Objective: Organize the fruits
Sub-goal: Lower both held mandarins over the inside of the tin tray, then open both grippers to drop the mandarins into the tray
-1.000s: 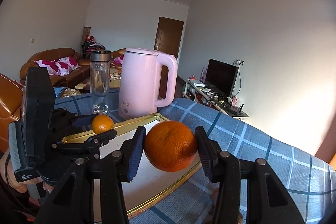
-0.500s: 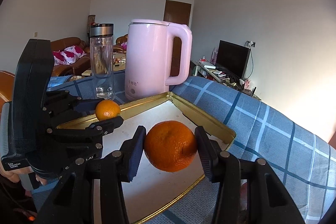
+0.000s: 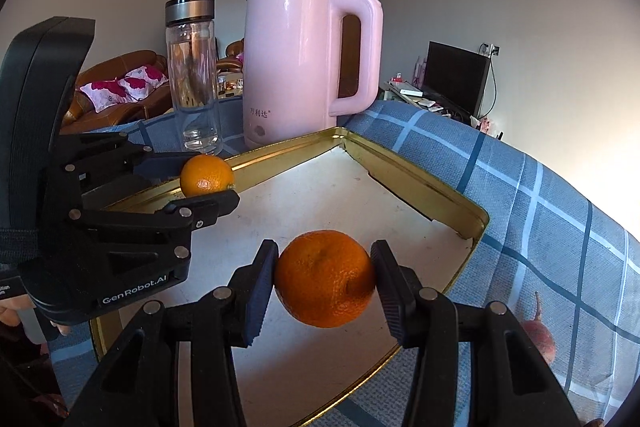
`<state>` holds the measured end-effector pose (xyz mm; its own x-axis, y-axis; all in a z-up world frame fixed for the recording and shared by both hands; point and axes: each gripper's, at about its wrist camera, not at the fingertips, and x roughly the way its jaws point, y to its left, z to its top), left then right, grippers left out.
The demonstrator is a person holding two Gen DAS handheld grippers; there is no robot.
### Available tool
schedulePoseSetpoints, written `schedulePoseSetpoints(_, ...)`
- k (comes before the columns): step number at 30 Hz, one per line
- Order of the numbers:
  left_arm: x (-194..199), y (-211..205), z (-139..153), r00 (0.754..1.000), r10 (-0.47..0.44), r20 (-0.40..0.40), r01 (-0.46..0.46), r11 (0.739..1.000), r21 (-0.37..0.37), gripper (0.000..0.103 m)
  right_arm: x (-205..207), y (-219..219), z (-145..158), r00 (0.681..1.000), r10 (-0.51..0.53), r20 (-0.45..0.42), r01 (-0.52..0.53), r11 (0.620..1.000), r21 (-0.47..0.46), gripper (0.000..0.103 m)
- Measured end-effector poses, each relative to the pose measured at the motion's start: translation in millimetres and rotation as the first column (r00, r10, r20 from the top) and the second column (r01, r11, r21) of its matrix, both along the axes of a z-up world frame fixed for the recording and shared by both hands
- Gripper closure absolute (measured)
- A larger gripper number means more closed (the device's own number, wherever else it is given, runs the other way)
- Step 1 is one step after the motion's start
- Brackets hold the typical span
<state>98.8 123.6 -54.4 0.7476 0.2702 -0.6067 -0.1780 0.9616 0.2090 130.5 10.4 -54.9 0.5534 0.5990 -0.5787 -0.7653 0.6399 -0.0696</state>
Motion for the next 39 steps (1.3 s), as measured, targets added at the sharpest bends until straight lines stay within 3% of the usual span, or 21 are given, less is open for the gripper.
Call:
schedulePoseSetpoints(5,0,0,1,1.000,0.013,0.003,-0.013,1.000,0.004,0.057,2,3,-7,1.000,-0.007,-0.017,0.006,1.000,-0.012,0.052)
schedulePoseSetpoints(8,-2,-2,3,1.000,0.012,0.011,-0.012,1.000,0.008,0.049,3,2,-9,1.000,-0.009,-0.030,0.009,1.000,-0.009,0.051)
schedulePoseSetpoints(12,-9,-8,7,0.999,0.013,0.043,-0.013,1.000,0.002,0.028,-4,-7,-2,0.999,-0.043,0.016,0.043,0.999,0.003,0.039)
schedulePoseSetpoints(19,-28,-27,17,0.991,-0.001,0.130,0.006,0.999,-0.038,0.015,-23,-70,9,0.986,-0.155,0.066,0.153,0.988,0.033,0.037)
schedulePoseSetpoints(24,-36,-56,23,0.984,-0.051,0.169,0.061,0.997,-0.051,0.013,-31,-127,14,0.953,-0.280,0.113,0.280,0.960,0.011,0.035)
schedulePoseSetpoints(30,-36,-90,23,0.976,-0.116,0.183,0.128,0.990,-0.058,0.009,-25,-171,3,0.924,-0.375,0.070,0.378,0.925,-0.035,0.034)
schedulePoseSetpoints(39,-27,-127,14,0.973,-0.177,0.145,0.186,0.982,-0.047,0.009,-9,-173,-24,0.936,-0.346,-0.067,0.338,0.935,-0.105,0.034)
